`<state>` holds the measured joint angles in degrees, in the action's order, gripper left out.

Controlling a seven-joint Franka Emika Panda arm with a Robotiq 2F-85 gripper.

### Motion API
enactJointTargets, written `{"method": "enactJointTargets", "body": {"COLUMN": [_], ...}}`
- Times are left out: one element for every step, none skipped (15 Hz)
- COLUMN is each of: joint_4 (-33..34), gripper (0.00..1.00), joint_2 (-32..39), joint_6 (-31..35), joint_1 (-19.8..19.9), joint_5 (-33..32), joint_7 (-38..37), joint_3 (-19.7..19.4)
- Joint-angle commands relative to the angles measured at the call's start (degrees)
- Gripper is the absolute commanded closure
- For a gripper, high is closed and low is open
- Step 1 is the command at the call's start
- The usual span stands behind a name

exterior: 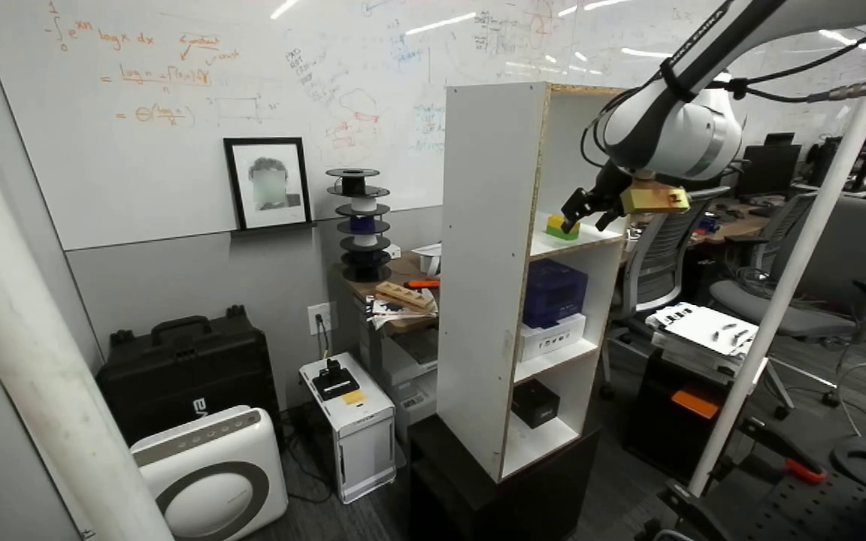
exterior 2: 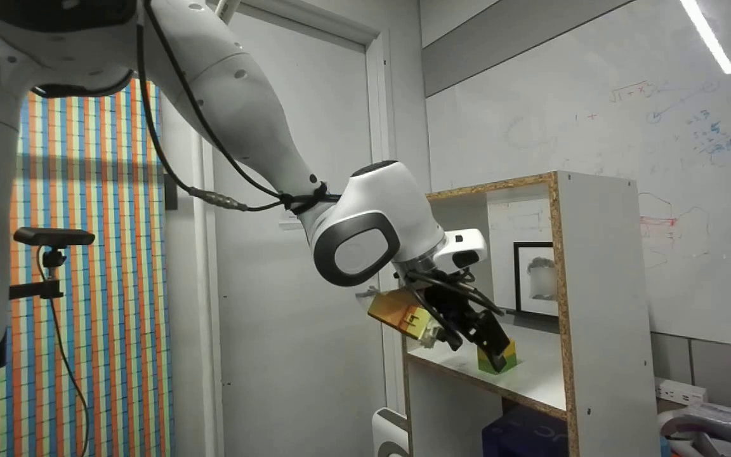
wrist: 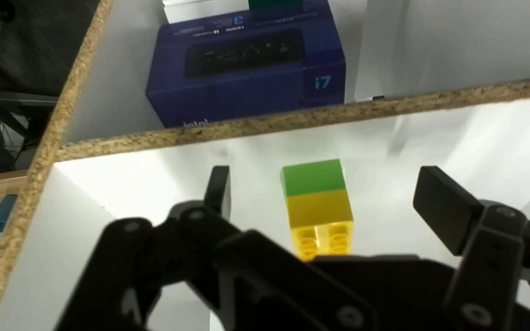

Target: Put the yellow sponge on the topmost surface of the shelves

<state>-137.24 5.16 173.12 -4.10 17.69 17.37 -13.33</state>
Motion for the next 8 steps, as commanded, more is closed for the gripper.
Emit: {"method": "enactJointTargets", "body": {"joint_4": [5.8,6.7,7.4,8.1,8.5,8.9,9.0,8.6], "gripper": [0.25,0.27,0.34,0.42,0.51,0.58,0.66,0.73], "joint_2": [4.1,4.8,5.4,5.8,6.3,6.8,7.2,7.0], "joint_6": [1.6,1.9,1.3,0.9,0.6,0.5,0.4,-0.5], "joint_1": [1.7,2.2,2.7,3.2,3.7,4.2,4.6,4.5], "joint_5": [6.1,7.4,8.5,9.4,10.1,10.8,11.1,10.2], "joint_7": [4.6,5.6,6.5,7.2,7.8,8.2,8.3,7.2], "joint_3": [2.4,3.0,3.5,4.0,4.4,4.8,5.0,4.3]}}
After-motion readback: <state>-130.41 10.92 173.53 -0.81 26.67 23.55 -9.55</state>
